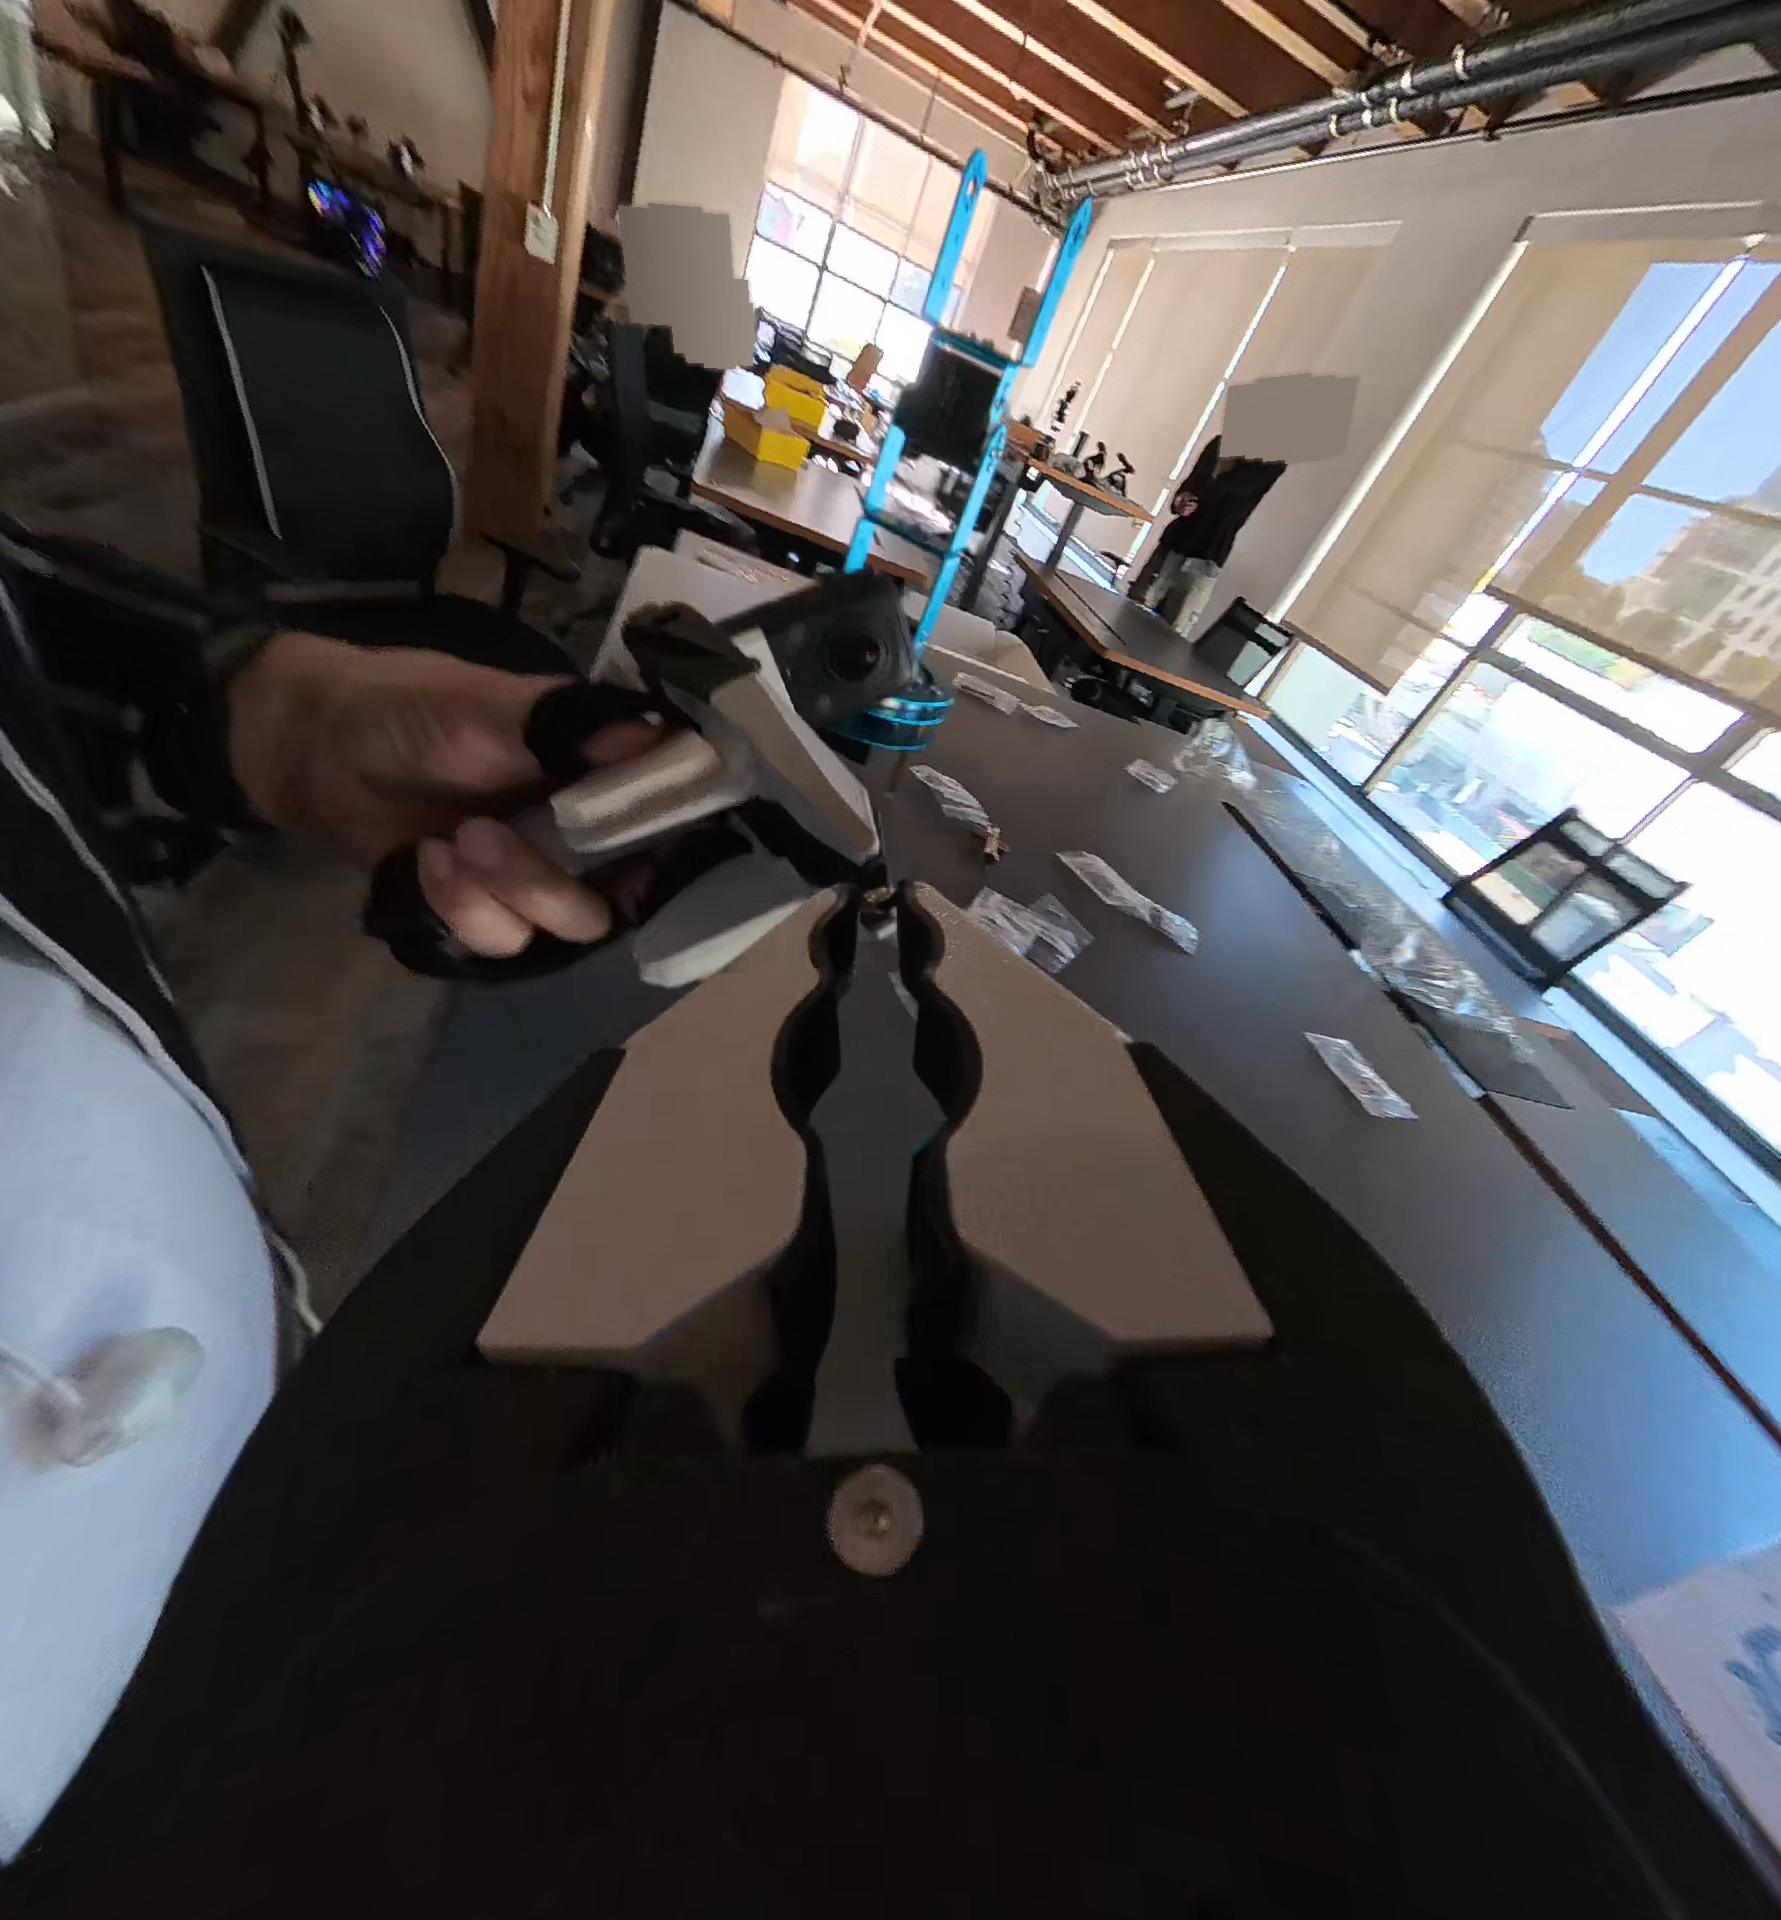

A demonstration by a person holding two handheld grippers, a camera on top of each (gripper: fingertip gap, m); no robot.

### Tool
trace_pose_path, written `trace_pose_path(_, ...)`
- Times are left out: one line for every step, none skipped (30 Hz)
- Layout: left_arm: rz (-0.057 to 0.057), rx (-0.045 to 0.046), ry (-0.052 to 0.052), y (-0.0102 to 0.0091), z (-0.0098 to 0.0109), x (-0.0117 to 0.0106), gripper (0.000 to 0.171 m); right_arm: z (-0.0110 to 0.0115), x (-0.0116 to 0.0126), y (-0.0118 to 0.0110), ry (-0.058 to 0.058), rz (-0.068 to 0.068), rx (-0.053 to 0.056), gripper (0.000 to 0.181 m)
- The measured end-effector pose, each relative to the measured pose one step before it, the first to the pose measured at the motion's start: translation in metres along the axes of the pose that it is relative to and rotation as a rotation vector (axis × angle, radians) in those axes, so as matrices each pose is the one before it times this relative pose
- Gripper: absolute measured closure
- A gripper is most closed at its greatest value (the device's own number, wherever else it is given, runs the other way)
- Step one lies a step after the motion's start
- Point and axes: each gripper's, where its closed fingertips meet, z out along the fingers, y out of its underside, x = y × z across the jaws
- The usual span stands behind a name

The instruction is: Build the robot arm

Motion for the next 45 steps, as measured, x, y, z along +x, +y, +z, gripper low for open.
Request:
trace_pose_path(-0.0032,-0.01248,0.0028,0.00115,0.00052,0.00233,0.166,0.00093,-0.00054,0.00201,0.0105,-0.0342,-0.014,0.176)
trace_pose_path(-0.0019,-0.01349,-0.0122,0.00152,0.00061,-0.00067,0.17,0.00099,-0.00142,0.0011,0.0032,-0.0248,-0.008,0.176)
trace_pose_path(0.0039,-0.00864,-0.0235,0.00094,0.00018,-0.00291,0.171,0.00076,-0.00128,0.00077,0.0014,-0.0156,-0.0047,0.176)
trace_pose_path(0.0054,0.00012,-0.0131,-0.00022,-0.00026,-0.00162,0.171,0.00056,0.00012,0.00082,0.0064,-0.0088,-0.0025,0.176)
trace_pose_path(0.0035,0.00067,-0.0046,-0.00035,-0.00026,-0.00058,0.171,0.00025,0.0003,0.00126,0.0038,-0.0022,-0.0027,0.176)
trace_pose_path(0.0024,-0.0007,-0.0014,0.00008,-0.00022,-0.00019,0.171,0.00014,0.00025,0.0003,0.003,0.0035,0.0022,0.176)
trace_pose_path(0.0023,0.00096,0.0003,0.00012,-0.00026,0.00017,0.171,0.00035,-0.00068,0.00043,-0.0031,0.0063,0.0015,0.176)
trace_pose_path(0.0036,0.00167,0.0009,0.0001,-0.0003,0.00037,0.171,0.00017,-0.00021,0.00032,-0.0003,0.0041,0.0004,0.176)
trace_pose_path(0.0033,0.00273,0.0051,-0.00002,-0.00035,0.00092,0.171,0.00004,-0.00023,0.00009,-0.001,-0.0003,0.0015,0.176)
trace_pose_path(-0.0015,0.0046,0.0066,-0.00035,-0.00041,0.00086,0.171,0.00008,-0.00018,-0.0001,-0.0011,0.0015,0.0018,0.176)
trace_pose_path(-0.0054,0.0046,0.0015,-0.00048,-0.00021,-0.00038,0.17,0.00026,0.00058,0.00138,0.0039,0.0018,-0.0066,0.176)
trace_pose_path(-0.0044,0.00054,-0.0072,0.00007,0.00009,-0.0019,0.163,0.00032,-0.00033,0.00114,-0.001,-0.0007,-0.0021,0.176)
trace_pose_path(0.0003,-0.00565,-0.0112,0.00102,0.00032,-0.00245,0.162,0.00041,-0.00149,0.00054,-0.0078,0.0038,0.0018,0.176)
trace_pose_path(0.0038,-0.00814,-0.0043,0.00174,0.00069,-0.00113,0.165,0.00041,-0.00139,0.00033,-0.0077,0.0075,0.0013,0.176)
trace_pose_path(0.0025,-0.0083,0.0008,0.00185,0.00091,-0.00008,0.169,0.00054,-0.00094,0.00076,-0.0031,0.0033,-0.0021,0.176)
trace_pose_path(0.0059,-0.00351,-0.0029,0.0009,0.0001,-0.00065,0.171,0.00044,-0.00076,0.00093,-0.0021,-0.0019,-0.0045,0.176)
trace_pose_path(0.0097,-0.00252,-0.0068,0.00052,-0.00021,-0.00086,0.171,0.00001,0.00012,0.0005,0.0026,-0.0023,-0.0019,0.176)
trace_pose_path(0.0066,-0.00366,-0.0048,0.00057,-0.00021,-0.00073,0.171,0.0001,-0.00034,0.0011,-0.0016,0.0035,-0.0063,0.175)
trace_pose_path(-0.0026,-0.00318,-0.0001,0.00068,0.00008,-0.00026,0.171,-0.00016,-0.00043,0.00023,-0.0014,0.0049,-0.0004,0.175)
trace_pose_path(-0.0118,-0.00349,0.0021,0.00073,0.00018,-0.00061,0.171,-0.00048,-0.00043,0.00033,-0.001,0.0042,-0.0012,0.175)
trace_pose_path(-0.0146,-0.00388,0.0019,0.00104,0.00011,-0.001,0.171,-0.00037,-0.00056,0.00144,-0.0026,0.0047,-0.0085,0.175)
trace_pose_path(-0.0112,-0.00126,-0.0025,0.00074,-0.00033,-0.00173,0.171,-0.00078,-0.00087,0.00235,-0.0071,0.0104,-0.0118,0.174)
trace_pose_path(-0.0052,0.00604,-0.0083,-0.00039,-0.00126,-0.00236,0.171,-0.00155,0.00054,0.00291,-0.002,0.0182,-0.0094,0.169)
trace_pose_path(-0.0013,0.01166,-0.013,-0.00154,-0.00242,-0.00309,0.171,-0.00215,0.00274,0.00465,0.0041,0.0292,-0.0113,0.164)
trace_pose_path(0.0019,0.01351,-0.0197,-0.00218,-0.00352,-0.00405,0.171,-0.00207,0.00584,0.00821,0.0171,0.0425,-0.0267,0.161)
trace_pose_path(0.0088,0.01242,-0.0325,-0.00251,-0.00406,-0.00558,0.171,-0.00182,0.00972,0.00961,0.0384,0.0494,-0.0338,0.16)
trace_pose_path(0.0174,0.00985,-0.046,-0.00241,-0.00428,-0.00712,0.171,-0.00053,0.01255,0.00972,0.0575,0.0571,-0.0413,0.161)
trace_pose_path(0.0218,0.0059,-0.0528,-0.00258,-0.00391,-0.00784,0.171,0.00204,0.01086,0.01021,0.0514,0.0584,-0.0542,0.156)
trace_pose_path(0.0223,0.0033,-0.049,-0.00261,-0.0033,-0.00699,0.171,0.00446,0.00725,0.01072,0.0392,0.0534,-0.0667,0.149)
trace_pose_path(0.0217,0.00341,-0.0337,-0.00294,-0.00249,-0.00445,0.171,0.00562,0.005,0.00868,0.0417,0.0469,-0.0587,0.142)
trace_pose_path(0.0211,0.00076,-0.0159,-0.00262,-0.00166,-0.00154,0.171,0.00541,0.00306,0.0041,0.0471,0.0399,-0.0242,0.142)
trace_pose_path(0.0182,-0.00611,-0.0069,-0.00154,-0.00107,0.0,0.171,0.00535,-0.00352,0.00181,0.0154,0.0222,-0.0081,0.142)
trace_pose_path(0.0147,-0.01117,-0.0063,-0.00058,-0.00075,-0.00004,0.171,0.00497,-0.00376,0.00191,0.0177,0.0087,-0.0127,0.142)
trace_pose_path(0.0124,-0.01212,-0.0044,0.00004,-0.00071,-0.00001,0.171,0.00378,-0.00077,0.00131,0.0399,0.0025,-0.0109,0.142)
trace_pose_path(0.0093,-0.01272,0.0017,0.00031,-0.00092,0.00043,0.171,0.00244,-0.00025,0.00034,0.0413,0.0032,-0.0044,0.142)
trace_pose_path(0.0051,-0.01327,0.0064,0.00054,-0.00098,0.00057,0.171,0.00158,-0.00057,0.00017,0.0362,0.0104,-0.0028,0.138)
trace_pose_path(0.0018,-0.01288,0.0074,0.00052,-0.00123,0.00003,0.171,0.0014,-0.00249,-0.00015,0.0221,0.0061,0.0034,0.133)
trace_pose_path(-0.0011,-0.01179,0.0092,0.00025,-0.00154,-0.00028,0.171,0.00175,-0.00188,0.00058,0.0254,-0.0085,0.0009,0.128)
trace_pose_path(-0.0043,-0.01091,0.0127,0.00005,-0.00184,-0.00004,0.171,0.00232,-0.00182,0.00204,0.0263,-0.0247,-0.0079,0.128)
trace_pose_path(-0.0059,-0.01247,0.0155,0.00011,-0.00194,0.00021,0.171,0.00272,0.0,0.00332,0.0375,-0.0311,-0.0146,0.129)
trace_pose_path(-0.0038,-0.01562,0.0141,0.0006,-0.00208,0.00034,0.171,0.00258,0.00116,0.00391,0.043,-0.0331,-0.0207,0.13)
trace_pose_path(0.0015,-0.01789,0.0093,0.00116,-0.00197,-0.0001,0.171,0.00187,0.00225,0.00305,0.0481,-0.0213,-0.0169,0.131)
trace_pose_path(0.0059,-0.01823,0.0051,0.00141,-0.002,-0.00043,0.171,0.00028,0.00247,0.00019,0.0439,-0.0065,-0.0066,0.131)
trace_pose_path(0.005,-0.01647,0.0034,0.00136,-0.00163,-0.00045,0.171,-0.00046,0.00122,-0.00278,0.0294,0.0173,0.0088,0.13)
trace_pose_path(-0.0008,-0.01411,0.0041,0.00131,-0.00147,-0.00024,0.171,-0.00018,0.00104,-0.0022,0.0232,0.0353,0.0039,0.128)
